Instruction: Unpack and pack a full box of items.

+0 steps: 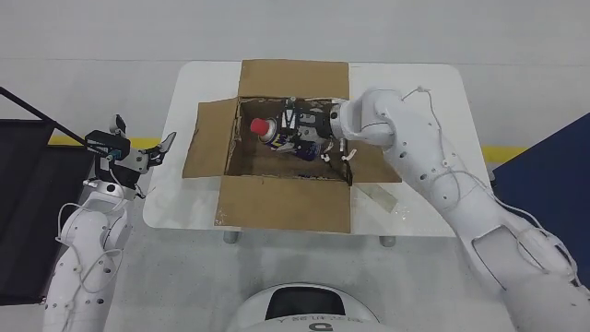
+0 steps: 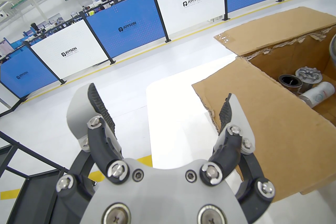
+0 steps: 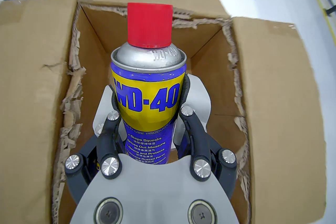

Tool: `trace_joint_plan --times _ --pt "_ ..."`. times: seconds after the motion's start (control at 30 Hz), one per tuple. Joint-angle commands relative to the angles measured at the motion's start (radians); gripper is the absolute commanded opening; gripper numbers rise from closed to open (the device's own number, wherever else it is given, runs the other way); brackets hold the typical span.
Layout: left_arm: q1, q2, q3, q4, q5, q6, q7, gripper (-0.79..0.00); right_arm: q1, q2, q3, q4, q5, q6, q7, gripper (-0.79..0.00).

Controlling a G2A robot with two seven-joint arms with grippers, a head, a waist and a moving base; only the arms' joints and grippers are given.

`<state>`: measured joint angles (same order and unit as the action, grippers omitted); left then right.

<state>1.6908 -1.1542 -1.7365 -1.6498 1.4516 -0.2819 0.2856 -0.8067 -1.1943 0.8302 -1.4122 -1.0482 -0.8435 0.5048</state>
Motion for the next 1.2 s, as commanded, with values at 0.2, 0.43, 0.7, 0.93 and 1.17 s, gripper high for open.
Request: trace_joint_plan --times 0.2,0.43,0.7,0.93,1.17 --pt "0.000 0.000 0.000 0.000 0.000 0.000 0.000 0.000 -0.221 0.069 0.216 -0.185 -0.004 -0.029 -0.074 -0.785" --pt "0.000 0.000 0.000 0.000 0.000 0.000 0.000 0.000 -0.221 0.069 0.216 -0.185 -0.004 -0.029 -0.074 -0.785" --pt "0.000 0.000 0.000 0.000 0.000 0.000 0.000 0.000 -0.226 0.069 0.225 -0.189 0.004 -0.015 -0.095 -0.785" --pt "0.000 0.000 0.000 0.000 0.000 0.000 0.000 0.000 -0.341 0.104 0.452 -0.220 0.087 -0.094 -0.378 -0.785" --pt "0.000 0.000 0.000 0.000 0.000 0.000 0.000 0.000 -0.475 0.127 0.690 -0.216 0.117 -0.162 -0.668 -0.785"
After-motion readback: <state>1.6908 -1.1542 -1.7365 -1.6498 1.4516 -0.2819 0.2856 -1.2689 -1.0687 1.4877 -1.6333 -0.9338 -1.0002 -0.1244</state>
